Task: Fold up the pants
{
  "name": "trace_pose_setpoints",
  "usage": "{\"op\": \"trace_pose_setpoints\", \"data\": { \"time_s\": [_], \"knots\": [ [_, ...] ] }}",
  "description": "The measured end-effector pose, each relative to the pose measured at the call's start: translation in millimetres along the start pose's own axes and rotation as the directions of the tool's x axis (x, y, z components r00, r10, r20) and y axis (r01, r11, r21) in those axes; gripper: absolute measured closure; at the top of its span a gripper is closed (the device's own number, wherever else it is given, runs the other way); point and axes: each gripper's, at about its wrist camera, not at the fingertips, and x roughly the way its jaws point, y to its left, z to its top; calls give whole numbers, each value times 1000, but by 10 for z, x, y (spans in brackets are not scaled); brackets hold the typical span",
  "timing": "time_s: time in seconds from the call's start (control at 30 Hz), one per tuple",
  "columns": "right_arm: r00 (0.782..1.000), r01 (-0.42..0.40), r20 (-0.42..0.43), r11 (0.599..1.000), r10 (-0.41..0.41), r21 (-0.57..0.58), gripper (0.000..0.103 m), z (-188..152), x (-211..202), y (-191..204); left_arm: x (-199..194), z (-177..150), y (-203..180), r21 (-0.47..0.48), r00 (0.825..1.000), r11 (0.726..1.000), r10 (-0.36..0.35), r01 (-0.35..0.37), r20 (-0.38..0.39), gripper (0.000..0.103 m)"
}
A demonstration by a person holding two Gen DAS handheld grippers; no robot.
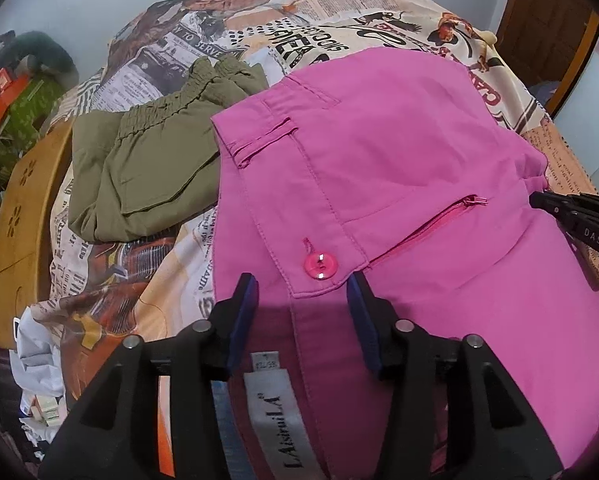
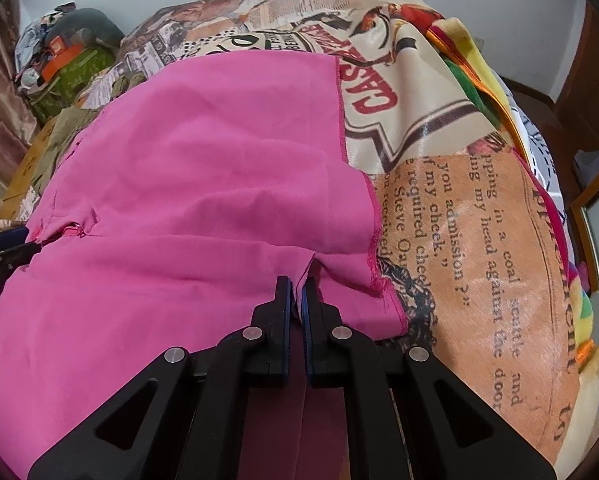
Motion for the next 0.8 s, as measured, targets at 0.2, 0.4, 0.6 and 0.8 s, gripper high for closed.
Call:
{"op": "trace_pose_setpoints", "data": {
  "time_s": [0.2,0.4,0.6,0.8],
  "knots": [
    [1000,-12,18,1000,12,16,98,-6,-194,-45,-153,22,25,11,998,998,67,-67,16,53],
    [997,-11,78,1000,11,-8,80,-19,-468,-124,-318,114,130,-11,998,999,35,-34,50,50],
    [988,31,148,999,-32,12,56,42,-631,-270,-234,324,212,-63,999,998,8,-6,39,37],
    [991,6,135,995,-20,102,53,123,-497,-484,51,416,226,-99,999,994,-39,35,-32,35]
  ]
}}
